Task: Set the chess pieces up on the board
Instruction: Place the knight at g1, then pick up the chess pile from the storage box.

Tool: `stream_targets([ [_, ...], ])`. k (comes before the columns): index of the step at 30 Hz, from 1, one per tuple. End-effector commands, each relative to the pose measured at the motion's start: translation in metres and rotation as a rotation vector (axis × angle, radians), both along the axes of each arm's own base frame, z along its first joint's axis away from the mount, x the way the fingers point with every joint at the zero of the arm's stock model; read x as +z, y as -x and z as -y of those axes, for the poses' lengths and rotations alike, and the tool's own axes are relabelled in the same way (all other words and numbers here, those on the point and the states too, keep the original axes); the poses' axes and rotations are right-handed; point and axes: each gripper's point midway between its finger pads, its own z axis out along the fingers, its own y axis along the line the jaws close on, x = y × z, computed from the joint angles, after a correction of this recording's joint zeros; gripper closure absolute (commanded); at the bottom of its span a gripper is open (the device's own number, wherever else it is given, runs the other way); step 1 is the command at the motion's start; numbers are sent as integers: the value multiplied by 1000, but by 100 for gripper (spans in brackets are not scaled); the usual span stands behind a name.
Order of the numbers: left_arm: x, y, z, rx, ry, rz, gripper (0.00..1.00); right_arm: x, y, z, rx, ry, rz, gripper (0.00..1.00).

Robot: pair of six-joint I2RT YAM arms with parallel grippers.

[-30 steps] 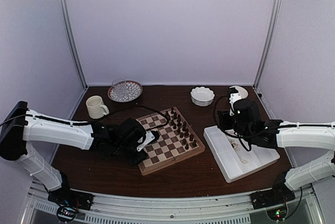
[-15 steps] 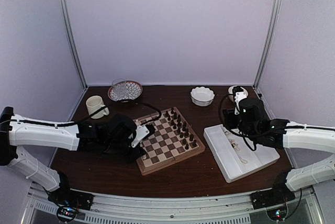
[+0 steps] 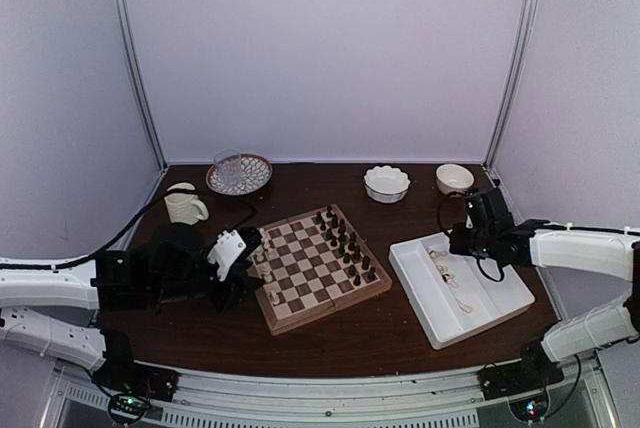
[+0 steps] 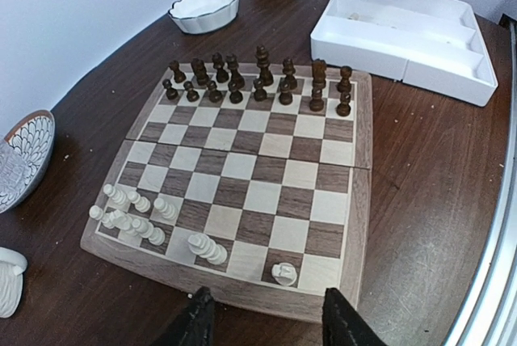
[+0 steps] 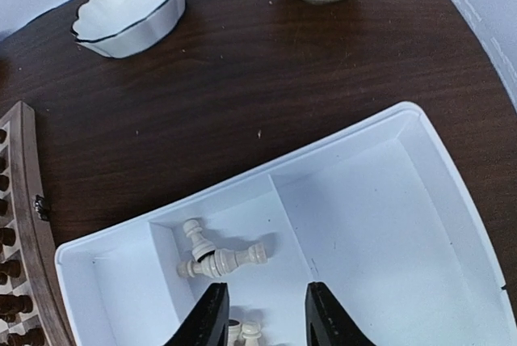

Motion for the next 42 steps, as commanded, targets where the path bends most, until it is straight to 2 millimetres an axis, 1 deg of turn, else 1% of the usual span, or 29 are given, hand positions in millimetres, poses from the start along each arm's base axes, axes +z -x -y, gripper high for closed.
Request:
stream_targets([
  [1,24,-4,1,1,94,86,53,-22,0,-3,-53,-93,-97,66],
  [4,28,-5,-3,13,104,104,52,-28,-2,3,-152,-102,-162,67],
  [6,29,-5,-5,17,104,112,52,-31,4,12,-267,-99,-235,67],
  [8,30,-6,-5,20,105,115,52,-34,9,15,-341,-111,-290,67],
  [10,30,-6,-6,22,105,117,52,-38,7,7,-354,-153,-322,67],
  [13,28,-6,-6,19,99,117,52,-41,2,-2,-393,-245,-317,65],
  [15,27,-6,-6,20,95,113,52,-41,0,-3,-439,-275,-322,65],
  [17,26,-6,-5,17,94,108,52,-41,-1,0,-496,-277,-331,64],
  [21,24,-5,-4,13,95,103,52,-35,-11,-3,-526,-305,-314,59],
  [24,25,-4,-3,9,100,99,52,-28,-14,2,-570,-305,-285,56],
  [26,25,-4,-3,9,100,98,52,-26,-15,4,-597,-301,-279,56],
  [30,28,-4,-4,11,108,97,52,-35,-15,4,-619,-294,-300,56],
  [32,28,-3,-4,9,111,95,52,-41,-15,1,-622,-306,-310,56],
  [38,28,-2,-4,4,111,92,52,-52,-20,-8,-631,-312,-318,54],
  [42,29,-1,-4,2,113,90,52,-60,-22,-6,-658,-286,-322,54],
])
